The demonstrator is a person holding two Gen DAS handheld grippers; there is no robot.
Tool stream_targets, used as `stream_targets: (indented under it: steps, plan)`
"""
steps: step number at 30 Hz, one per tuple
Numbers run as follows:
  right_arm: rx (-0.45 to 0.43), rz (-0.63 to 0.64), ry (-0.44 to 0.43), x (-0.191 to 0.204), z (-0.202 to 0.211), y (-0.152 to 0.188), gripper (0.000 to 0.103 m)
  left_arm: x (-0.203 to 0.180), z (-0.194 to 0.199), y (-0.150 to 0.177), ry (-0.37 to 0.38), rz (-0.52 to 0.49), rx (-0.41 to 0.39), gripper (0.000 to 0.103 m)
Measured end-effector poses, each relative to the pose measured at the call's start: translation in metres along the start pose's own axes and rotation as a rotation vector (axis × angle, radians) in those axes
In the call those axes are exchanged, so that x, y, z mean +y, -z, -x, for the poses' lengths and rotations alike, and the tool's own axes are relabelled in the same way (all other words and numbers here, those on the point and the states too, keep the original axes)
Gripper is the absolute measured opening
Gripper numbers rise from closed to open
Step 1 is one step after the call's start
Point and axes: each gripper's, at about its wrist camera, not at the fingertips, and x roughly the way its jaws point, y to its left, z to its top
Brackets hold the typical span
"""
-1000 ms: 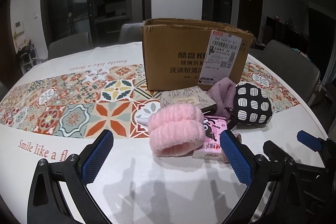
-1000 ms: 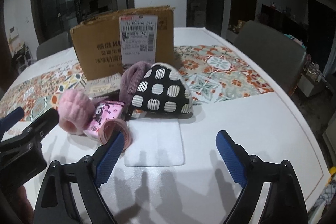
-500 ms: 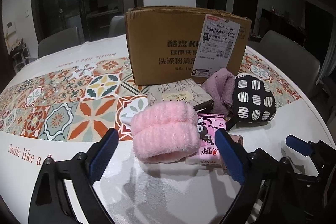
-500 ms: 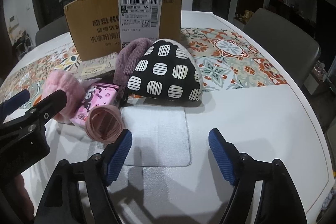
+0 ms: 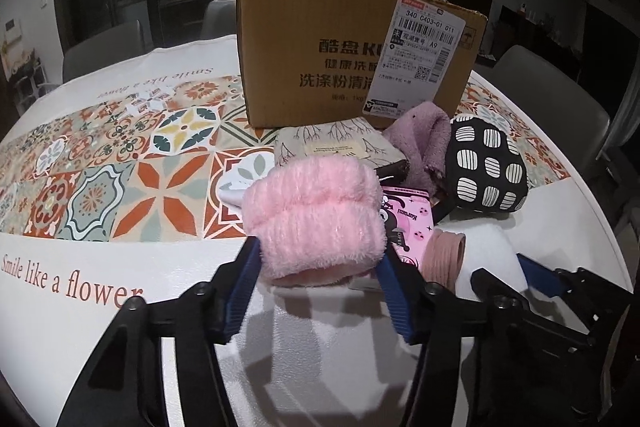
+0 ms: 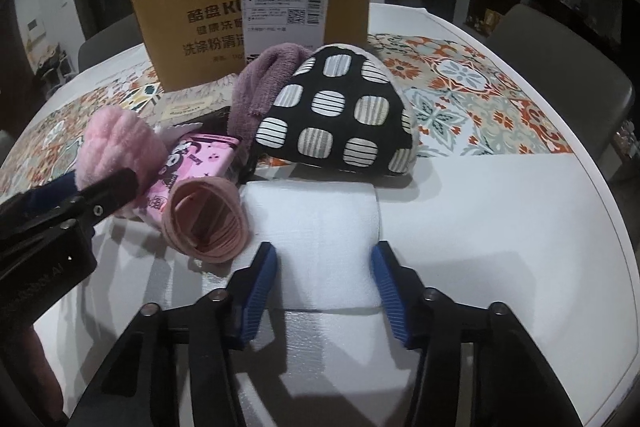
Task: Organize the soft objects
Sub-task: 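Close the left gripper on the pink hair band while the right gripper closes on the white cloth, then lift the pink hair band with the left gripper while the right gripper carries the white cloth over the box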
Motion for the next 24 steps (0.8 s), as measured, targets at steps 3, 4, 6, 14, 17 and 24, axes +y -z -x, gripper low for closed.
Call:
stream_targets:
  steps: [3,4,6,14,17,24]
  plan:
    - [0.003,-0.001,-0.029,0.003,-0.001,-0.001,0.031,0.001,0.001,-0.001,0.008,0.004,-0.005,0.037]
    - [0.006,-0.004,-0.037,0.003,-0.001,-0.002,0.026,0.002,0.001,0.0,0.01,0.011,-0.004,0.031]
    - [0.007,-0.003,-0.039,0.005,0.0,-0.003,0.017,0.003,0.002,-0.001,0.01,0.014,-0.002,0.028]
    - [-0.015,-0.037,-0.033,0.0,0.011,-0.007,0.012,0.005,0.012,-0.001,0.018,0.02,-0.015,0.024]
    - [-0.03,-0.045,-0.038,0.001,0.02,-0.007,0.012,0.005,0.018,-0.001,0.032,0.027,-0.02,0.024]
    - [-0.076,-0.03,-0.032,0.006,0.041,-0.009,0.012,0.005,0.035,0.0,0.047,0.027,-0.045,0.024]
